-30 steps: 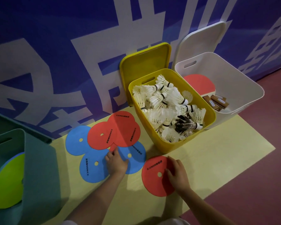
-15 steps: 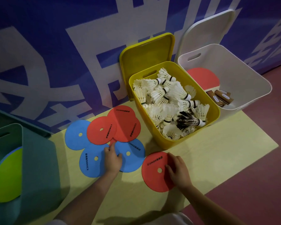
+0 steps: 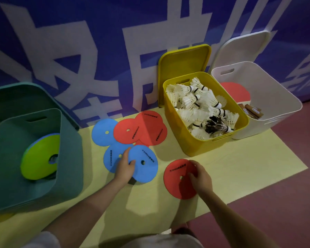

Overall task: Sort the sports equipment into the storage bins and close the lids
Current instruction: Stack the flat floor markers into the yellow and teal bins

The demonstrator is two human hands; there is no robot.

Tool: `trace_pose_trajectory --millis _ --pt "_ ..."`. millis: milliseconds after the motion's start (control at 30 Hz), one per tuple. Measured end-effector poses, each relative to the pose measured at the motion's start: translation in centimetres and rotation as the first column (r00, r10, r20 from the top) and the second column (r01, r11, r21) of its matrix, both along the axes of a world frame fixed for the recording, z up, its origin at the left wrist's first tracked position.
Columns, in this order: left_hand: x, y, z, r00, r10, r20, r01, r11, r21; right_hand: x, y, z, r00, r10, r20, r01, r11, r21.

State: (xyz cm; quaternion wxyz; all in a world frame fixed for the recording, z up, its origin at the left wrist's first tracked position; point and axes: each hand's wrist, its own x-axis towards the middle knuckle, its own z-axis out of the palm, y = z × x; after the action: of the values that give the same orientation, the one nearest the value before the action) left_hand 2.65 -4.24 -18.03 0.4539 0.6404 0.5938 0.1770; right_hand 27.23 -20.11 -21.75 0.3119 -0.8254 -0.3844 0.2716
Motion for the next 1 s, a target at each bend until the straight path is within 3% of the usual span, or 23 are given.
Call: trace_pose_trajectory --millis 133,267,467,767,1000 --pt "-3.4 0.2 1.4 0.995 0.043 0.086 -0.039 0.998 -0.045 -3.9 -1.1 -0.2 0.998 -0.047 -0.031 0.049 0.997 0.053" --pt "-7.2 0.5 3.0 0.967 0.12 0.225 -0.109 0.992 -0.063 -7.3 0.2 1.5 0.961 -0.167 -0.221 0.198 0.972 0.128" --pt "-13.7 2.3 8.5 0.879 0.196 0.435 -0.232 0.972 0.03 -14.3 6.4 7.0 0.814 -0.29 -0.504 0.458 0.853 0.249" --pt "-24.8 5.1 16.6 0.733 0.245 0.634 -0.369 0.927 0.069 -28.6 13.6 15.0 0.801 -0.124 -0.586 0.431 0.799 0.42" --pt "-36.4 6.0 17.1 0.66 0.34 0.67 -0.525 0.847 0.087 -38.8 16.5 17.9 0.806 0.014 -0.592 0.344 0.803 0.487"
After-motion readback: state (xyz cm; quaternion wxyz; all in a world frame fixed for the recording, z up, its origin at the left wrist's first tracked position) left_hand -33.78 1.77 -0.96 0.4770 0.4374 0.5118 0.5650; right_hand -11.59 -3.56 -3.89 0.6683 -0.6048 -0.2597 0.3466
